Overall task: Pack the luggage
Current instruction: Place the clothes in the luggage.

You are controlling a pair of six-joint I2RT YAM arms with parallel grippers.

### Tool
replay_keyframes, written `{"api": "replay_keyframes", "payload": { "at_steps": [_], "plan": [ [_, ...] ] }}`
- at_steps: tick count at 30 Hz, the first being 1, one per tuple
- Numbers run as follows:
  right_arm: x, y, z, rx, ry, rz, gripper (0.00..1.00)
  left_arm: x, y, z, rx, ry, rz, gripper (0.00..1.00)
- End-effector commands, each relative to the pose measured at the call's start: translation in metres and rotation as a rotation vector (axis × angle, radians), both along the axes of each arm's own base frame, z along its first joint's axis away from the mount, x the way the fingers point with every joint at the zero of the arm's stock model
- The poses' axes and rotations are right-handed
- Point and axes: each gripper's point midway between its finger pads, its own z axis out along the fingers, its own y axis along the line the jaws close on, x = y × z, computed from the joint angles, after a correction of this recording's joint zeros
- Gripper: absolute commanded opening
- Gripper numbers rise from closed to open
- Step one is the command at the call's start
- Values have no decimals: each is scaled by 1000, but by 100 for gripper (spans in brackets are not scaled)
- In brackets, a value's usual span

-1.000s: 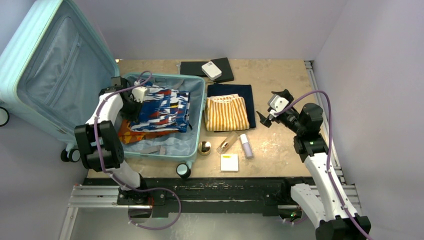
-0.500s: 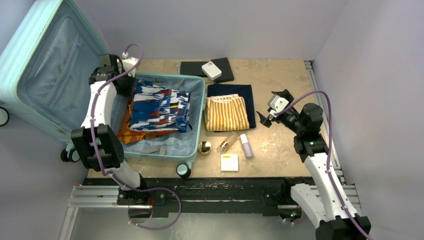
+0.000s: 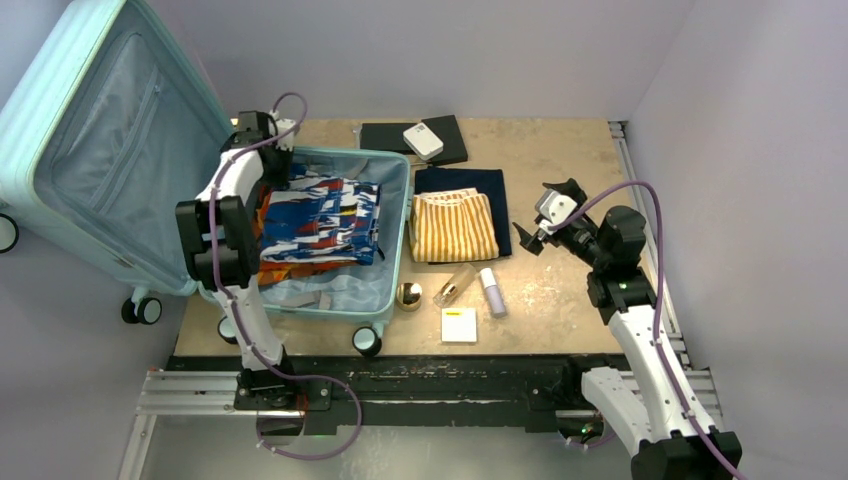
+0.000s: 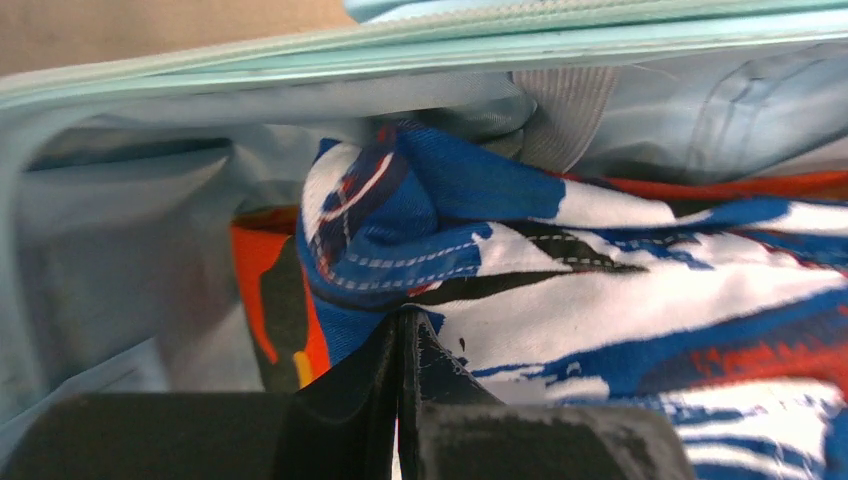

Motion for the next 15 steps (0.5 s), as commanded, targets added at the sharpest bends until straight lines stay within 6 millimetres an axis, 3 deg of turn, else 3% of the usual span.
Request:
{"api": "replay_keyframes", "payload": {
  "at_steps": [1,4,9,12,15],
  "plan": [
    [-1,4,-1,-8,-3,33,99,14,4,8,58,-49,75,0],
    [-2,9,-3,-17,11,65,99,12,4,29,52,-78,98,0],
    [-4,12,1,-27,27,91,99,-9,-16,100,-15,-199,43,2],
    [-5,16,4,-29,35,117,99,-35,-43,131,-39,-228,-44,3],
    [-2,19,4,-27,46,131,99,-70,-83,132,-54,-210,-202,4]
  ]
}}
